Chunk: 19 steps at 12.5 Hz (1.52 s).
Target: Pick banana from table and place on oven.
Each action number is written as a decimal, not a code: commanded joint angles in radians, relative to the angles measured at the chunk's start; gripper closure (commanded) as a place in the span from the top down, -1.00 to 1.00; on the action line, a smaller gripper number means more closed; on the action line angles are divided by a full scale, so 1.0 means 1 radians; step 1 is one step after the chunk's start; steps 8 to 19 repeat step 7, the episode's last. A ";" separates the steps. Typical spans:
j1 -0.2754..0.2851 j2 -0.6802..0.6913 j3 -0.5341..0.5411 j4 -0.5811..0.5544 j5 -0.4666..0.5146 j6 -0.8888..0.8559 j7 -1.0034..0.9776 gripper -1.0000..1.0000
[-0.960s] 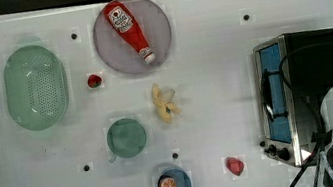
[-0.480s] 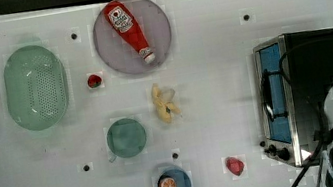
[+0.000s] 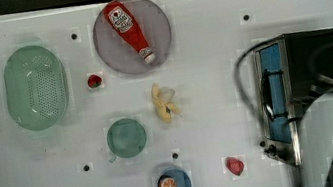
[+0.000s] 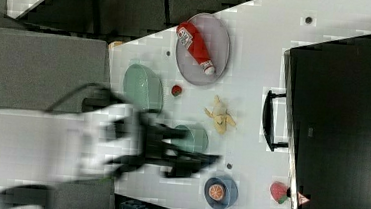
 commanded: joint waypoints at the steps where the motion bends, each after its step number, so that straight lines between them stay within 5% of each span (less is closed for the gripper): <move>1: 0.046 -0.070 0.135 0.032 0.012 -0.012 0.425 1.00; 7: 0.046 -0.174 0.315 -0.050 0.009 -0.086 0.879 1.00; 19: 0.046 -0.174 0.315 -0.050 0.009 -0.086 0.879 1.00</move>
